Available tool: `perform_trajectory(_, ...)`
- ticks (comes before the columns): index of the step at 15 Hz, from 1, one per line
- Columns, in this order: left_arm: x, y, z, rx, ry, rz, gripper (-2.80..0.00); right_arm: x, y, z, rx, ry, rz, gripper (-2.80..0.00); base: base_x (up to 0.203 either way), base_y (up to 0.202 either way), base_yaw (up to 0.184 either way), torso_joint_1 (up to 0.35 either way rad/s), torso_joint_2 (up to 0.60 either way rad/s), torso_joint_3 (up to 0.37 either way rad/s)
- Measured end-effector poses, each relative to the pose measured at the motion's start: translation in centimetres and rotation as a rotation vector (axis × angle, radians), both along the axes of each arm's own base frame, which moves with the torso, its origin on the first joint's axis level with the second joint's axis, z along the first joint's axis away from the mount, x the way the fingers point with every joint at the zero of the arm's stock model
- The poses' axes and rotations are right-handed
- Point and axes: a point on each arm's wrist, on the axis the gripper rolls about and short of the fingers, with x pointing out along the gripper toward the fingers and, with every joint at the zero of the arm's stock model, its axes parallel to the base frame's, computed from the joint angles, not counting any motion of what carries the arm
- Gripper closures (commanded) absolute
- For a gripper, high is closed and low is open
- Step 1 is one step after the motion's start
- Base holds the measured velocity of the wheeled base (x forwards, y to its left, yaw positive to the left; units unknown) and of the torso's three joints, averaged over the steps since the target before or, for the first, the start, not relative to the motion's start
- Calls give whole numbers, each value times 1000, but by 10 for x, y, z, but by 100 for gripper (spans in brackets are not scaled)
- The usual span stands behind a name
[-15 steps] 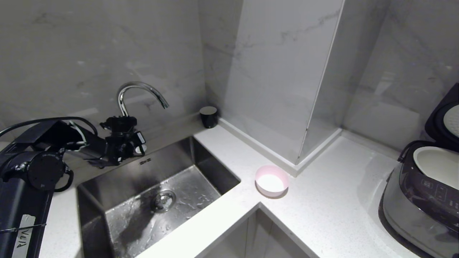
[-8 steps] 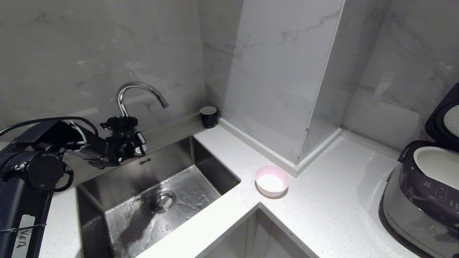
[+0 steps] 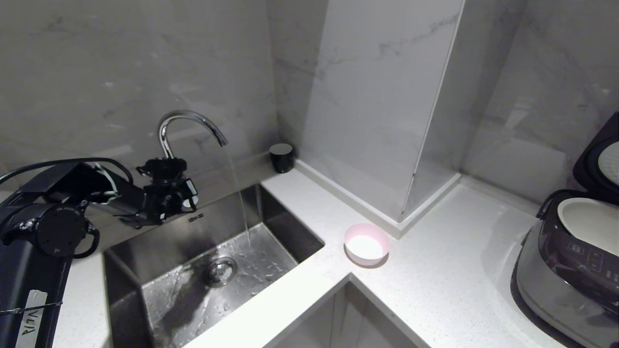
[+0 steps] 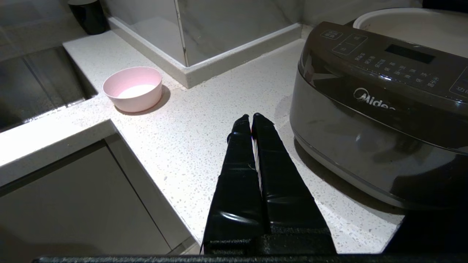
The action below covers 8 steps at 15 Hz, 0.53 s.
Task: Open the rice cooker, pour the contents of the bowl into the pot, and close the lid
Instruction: Turn on the tap
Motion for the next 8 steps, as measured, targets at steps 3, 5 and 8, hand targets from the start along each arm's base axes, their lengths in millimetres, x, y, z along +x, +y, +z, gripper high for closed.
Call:
perform_trajectory(3, 0, -1, 0, 21, 12, -10, 0, 0, 0, 0, 0, 0, 0, 0, 0, 0, 0, 0, 0, 0)
perform_trajectory(5, 0, -2, 1, 33, 15, -9, 0, 0, 0, 0, 0, 0, 0, 0, 0, 0, 0, 0, 0, 0)
perform_trajectory(8, 0, -3, 2, 72, 29, 0, -280, 0, 0, 0, 0, 0, 0, 0, 0, 0, 0, 0, 0, 0)
